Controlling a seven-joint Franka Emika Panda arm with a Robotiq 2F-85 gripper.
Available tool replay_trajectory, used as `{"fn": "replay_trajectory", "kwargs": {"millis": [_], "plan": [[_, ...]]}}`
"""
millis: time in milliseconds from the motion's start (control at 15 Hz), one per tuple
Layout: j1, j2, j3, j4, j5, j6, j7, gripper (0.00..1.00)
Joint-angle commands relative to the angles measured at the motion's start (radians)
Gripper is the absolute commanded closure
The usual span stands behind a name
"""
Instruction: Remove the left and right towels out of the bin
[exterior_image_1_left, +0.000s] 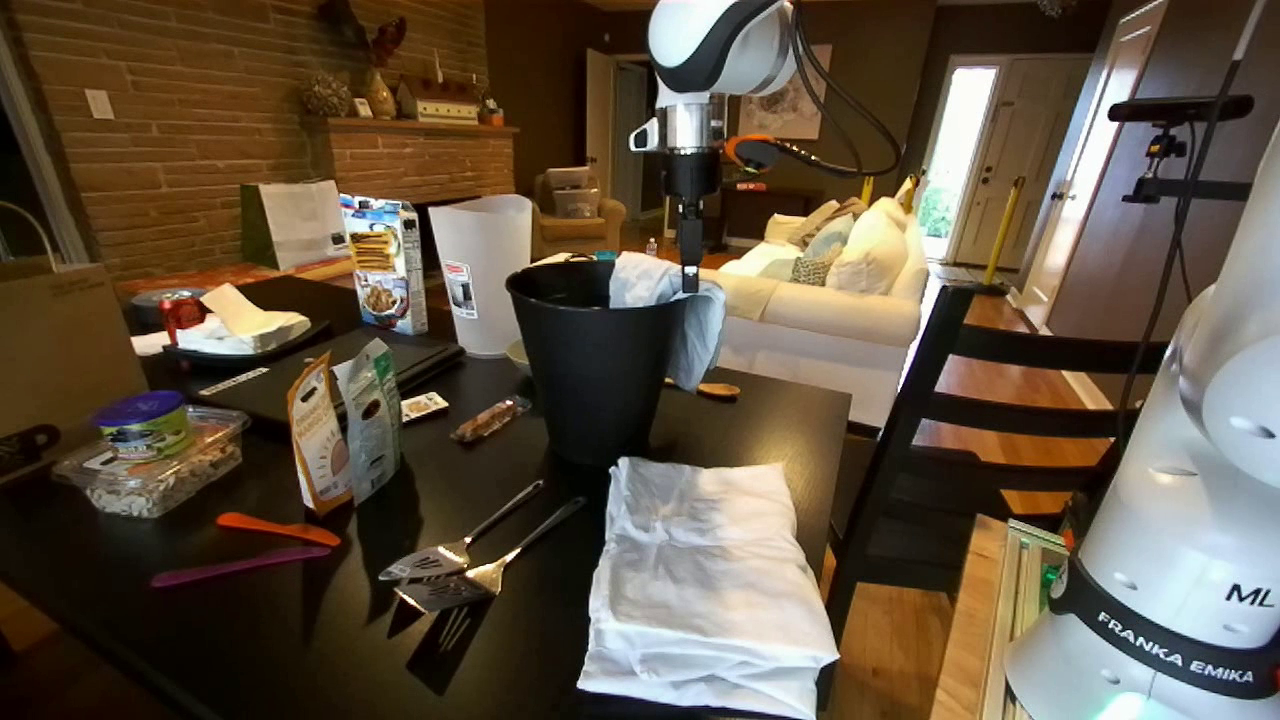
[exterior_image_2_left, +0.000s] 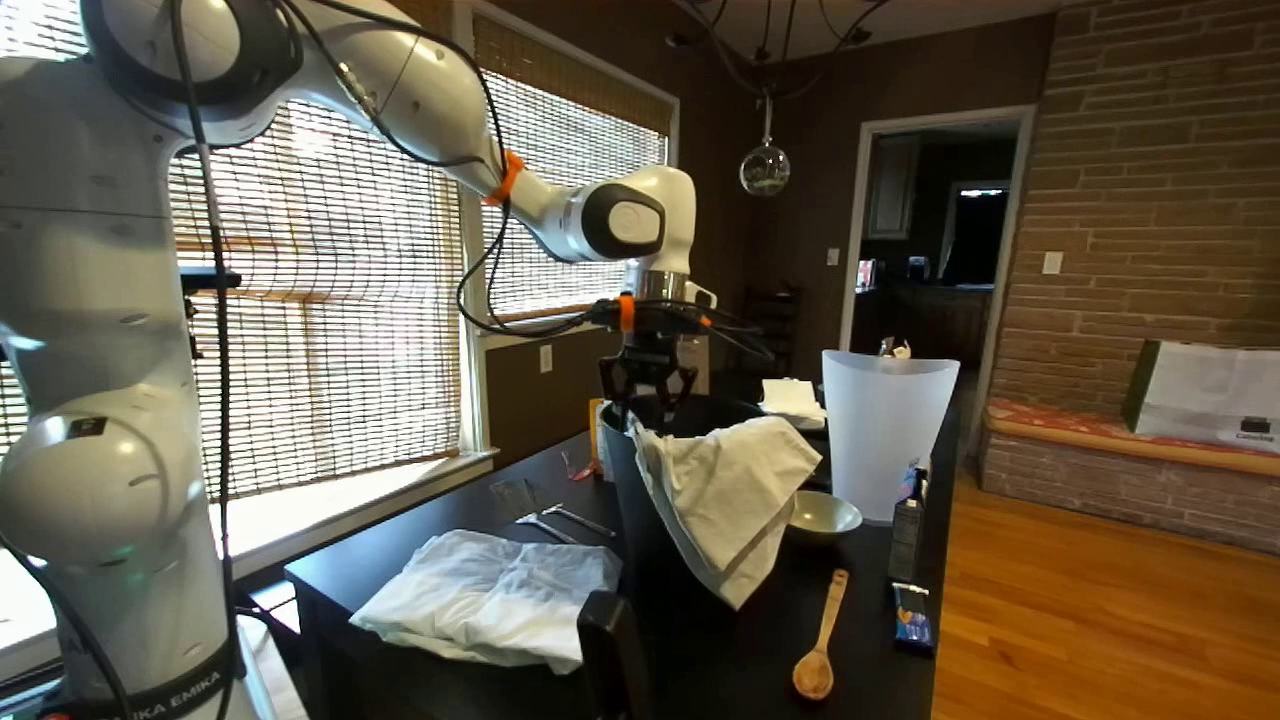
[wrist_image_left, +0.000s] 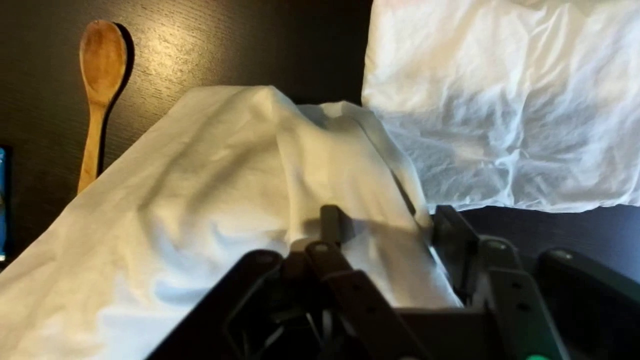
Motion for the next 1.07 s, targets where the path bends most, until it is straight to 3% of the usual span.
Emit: {"fn": "replay_trajectory", "kwargs": {"millis": [0,200,533,1000], "plan": [[0.001,-0.019,0.001,-0.027,-0.022,0.037,-0.01,0.76],[0.0,-0.016,0.0,-0.02,-0.019,0.059,-0.004,0.98],[0.0,-0.015,0.0,-0.001,-0.019,0.064,0.0,0.99],[-0.017,-0.014,-0.023,0.163,-0.011,-0.011,0.008,0.99]]}}
